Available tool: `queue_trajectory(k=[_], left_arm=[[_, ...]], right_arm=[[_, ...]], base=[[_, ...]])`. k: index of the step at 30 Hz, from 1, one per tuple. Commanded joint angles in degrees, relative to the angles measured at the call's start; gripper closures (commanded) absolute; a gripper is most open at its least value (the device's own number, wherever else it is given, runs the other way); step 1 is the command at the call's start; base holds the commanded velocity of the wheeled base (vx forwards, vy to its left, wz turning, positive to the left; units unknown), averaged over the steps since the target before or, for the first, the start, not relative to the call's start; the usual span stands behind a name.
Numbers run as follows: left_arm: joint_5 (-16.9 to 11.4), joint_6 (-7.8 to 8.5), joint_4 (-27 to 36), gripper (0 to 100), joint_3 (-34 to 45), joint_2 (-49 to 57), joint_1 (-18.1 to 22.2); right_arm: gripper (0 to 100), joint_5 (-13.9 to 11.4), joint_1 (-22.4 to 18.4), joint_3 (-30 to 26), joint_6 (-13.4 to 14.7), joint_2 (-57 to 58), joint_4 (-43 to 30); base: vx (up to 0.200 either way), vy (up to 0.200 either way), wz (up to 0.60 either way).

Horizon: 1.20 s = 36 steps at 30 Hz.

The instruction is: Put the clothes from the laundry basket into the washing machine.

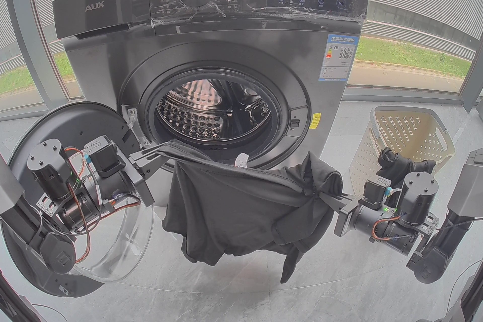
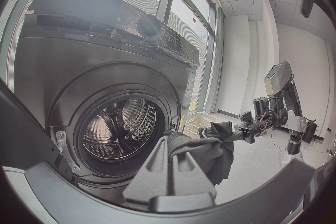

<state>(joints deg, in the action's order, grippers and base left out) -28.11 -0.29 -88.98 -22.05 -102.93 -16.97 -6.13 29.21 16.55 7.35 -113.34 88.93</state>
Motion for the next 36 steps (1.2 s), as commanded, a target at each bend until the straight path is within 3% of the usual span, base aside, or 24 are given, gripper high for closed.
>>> queue_trajectory(k=[1,12,30,31,36], left_arm=[[-0.01,0.03,-0.14,100,-0.01,0.01,0.09],[-0.01,-0.76,-0.14,100,-0.18,1.15,0.71],[-0.28,-0.67,-0.14,100,-0.01,1.06,0.89],[-0.28,-0.59,-0.14,0,0.08,0.53,0.62],[-0.80,-0.23,-0.14,0,1.93,-1.40,-0.17]], right_arm=[[100,-0.02,-0.12,0.06,0.03,0.22,0.01],[100,0.16,0.76,4.45,0.03,1.54,0.01],[100,0.42,2.96,6.91,0.21,1.80,0.01],[100,0.59,4.72,8.58,0.56,1.63,-0.07],[100,0.77,11.05,15.00,2.23,0.31,-0.16]], base=[[0.000,0.000,0.00],[0.000,0.000,0.00],[0.000,0.000,0.00],[0.000,0.000,0.00],[0.000,0.000,0.00]])
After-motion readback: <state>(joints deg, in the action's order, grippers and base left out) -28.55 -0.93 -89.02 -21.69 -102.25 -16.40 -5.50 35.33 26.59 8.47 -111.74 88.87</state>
